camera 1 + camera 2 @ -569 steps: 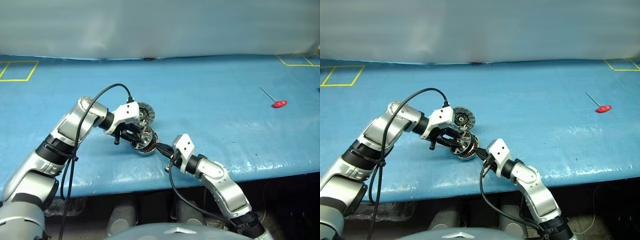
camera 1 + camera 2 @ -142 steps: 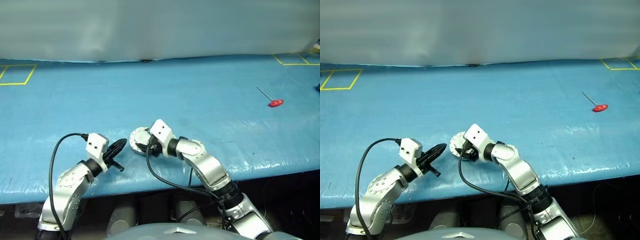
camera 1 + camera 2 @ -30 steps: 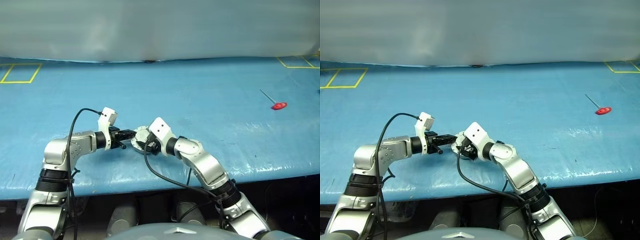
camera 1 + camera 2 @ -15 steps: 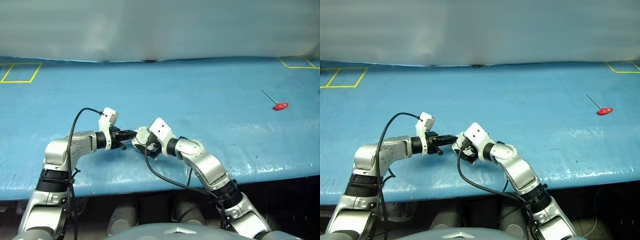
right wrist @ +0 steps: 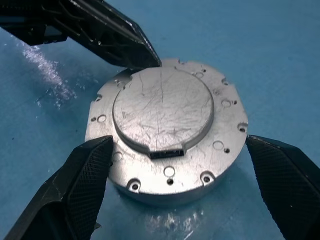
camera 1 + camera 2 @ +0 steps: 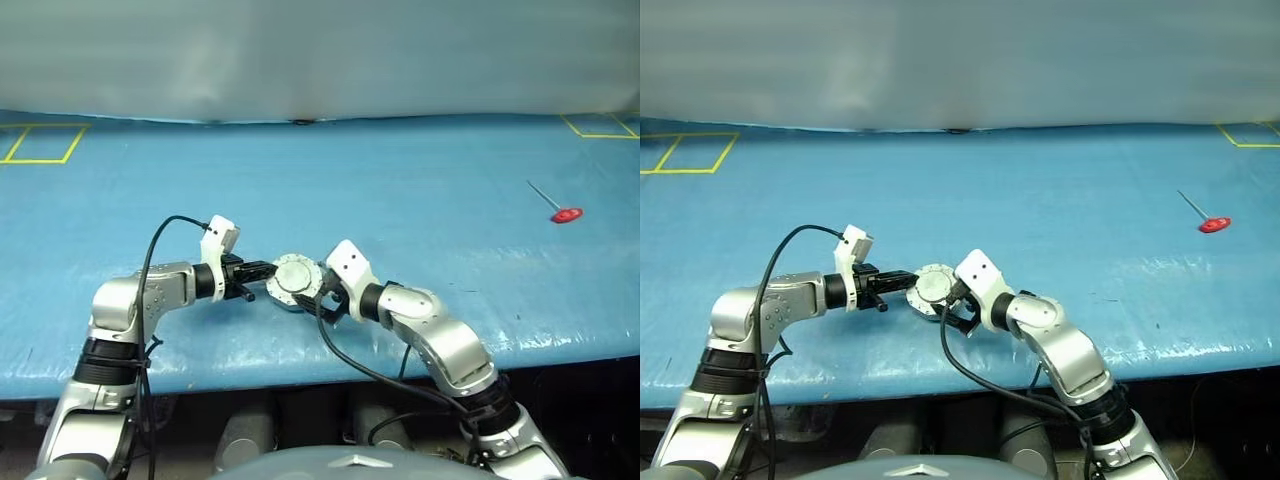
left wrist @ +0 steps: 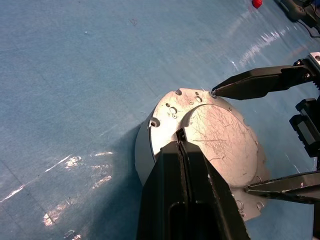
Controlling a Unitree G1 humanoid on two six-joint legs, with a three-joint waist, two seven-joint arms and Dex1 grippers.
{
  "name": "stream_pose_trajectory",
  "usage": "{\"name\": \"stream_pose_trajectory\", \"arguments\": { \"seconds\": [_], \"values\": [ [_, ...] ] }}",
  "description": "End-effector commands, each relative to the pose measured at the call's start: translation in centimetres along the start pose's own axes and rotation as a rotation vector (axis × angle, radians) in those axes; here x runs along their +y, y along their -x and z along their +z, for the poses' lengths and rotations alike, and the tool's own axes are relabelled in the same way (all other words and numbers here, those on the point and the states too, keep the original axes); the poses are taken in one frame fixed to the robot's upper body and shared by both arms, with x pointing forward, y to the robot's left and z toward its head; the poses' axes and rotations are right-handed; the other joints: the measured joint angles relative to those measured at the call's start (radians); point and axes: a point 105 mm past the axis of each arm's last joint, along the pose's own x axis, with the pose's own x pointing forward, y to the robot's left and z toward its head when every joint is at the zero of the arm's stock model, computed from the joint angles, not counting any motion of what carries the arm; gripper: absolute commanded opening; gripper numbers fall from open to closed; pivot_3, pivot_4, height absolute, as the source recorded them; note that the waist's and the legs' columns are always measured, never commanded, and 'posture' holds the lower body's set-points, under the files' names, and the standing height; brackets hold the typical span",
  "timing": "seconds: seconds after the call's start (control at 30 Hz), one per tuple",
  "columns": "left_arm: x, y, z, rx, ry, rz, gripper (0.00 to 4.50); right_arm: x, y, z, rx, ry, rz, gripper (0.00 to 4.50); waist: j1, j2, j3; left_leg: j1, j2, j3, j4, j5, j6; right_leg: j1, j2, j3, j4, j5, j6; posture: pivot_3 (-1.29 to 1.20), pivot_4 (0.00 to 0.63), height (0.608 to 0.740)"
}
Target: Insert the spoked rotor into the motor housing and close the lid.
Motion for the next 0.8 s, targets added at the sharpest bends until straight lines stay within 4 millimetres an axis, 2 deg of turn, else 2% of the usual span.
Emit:
{"name": "stream_pose_trajectory", "arguments": {
  "seconds": [0.03, 0.2, 0.37, 0.57, 0.8],
  "values": [
    [0.2, -0.8, -2.7, 0.106, 0.034, 0.013, 0.00, 0.8, 1.0, -0.2, 0.016, -0.022, 0.064, 4.47, 0.000, 0.000, 0.000, 0.000, 0.000, 0.000, 0.000, 0.000, 0.000, 0.000, 0.000, 0.000, -0.001, 0.000, 0.000, 0.00, 0.150, 0.740],
    [0.3, -0.7, -2.7, 0.109, 0.030, 0.013, 0.00, -0.1, 2.7, 0.3, -0.017, -0.067, 0.055, 4.47, 0.004, 0.001, 0.001, -0.002, 0.000, 0.001, 0.000, -0.001, 0.002, 0.000, 0.001, 0.000, -0.005, 0.001, 0.002, 0.00, 0.150, 0.740],
    [0.3, -0.7, -2.8, 0.111, 0.027, 0.013, 0.00, -1.5, 3.3, 0.2, -0.072, -0.265, -0.004, 4.47, 0.010, 0.001, 0.001, -0.003, -0.001, 0.001, 0.000, -0.002, 0.003, 0.001, 0.001, 0.000, -0.006, 0.002, 0.003, 0.00, 0.150, 0.740],
    [0.4, -0.6, -2.9, 0.112, 0.022, 0.014, 0.00, -2.2, 2.4, 0.0, -0.140, -0.556, -0.065, 4.47, 0.011, 0.001, 0.001, -0.003, 0.000, 0.001, -0.001, -0.002, 0.003, 0.004, 0.001, 0.001, -0.006, 0.002, 0.002, 0.00, 0.150, 0.740],
    [0.4, -0.4, -3.0, 0.112, 0.022, 0.019, 0.00, -1.7, 0.7, -0.2, -0.167, -0.860, -0.052, 4.47, 0.007, 0.003, 0.001, -0.003, -0.001, 0.001, -0.001, -0.002, 0.003, 0.006, 0.001, 0.001, -0.007, 0.002, 0.002, 0.00, 0.150, 0.740]
  ]
}}
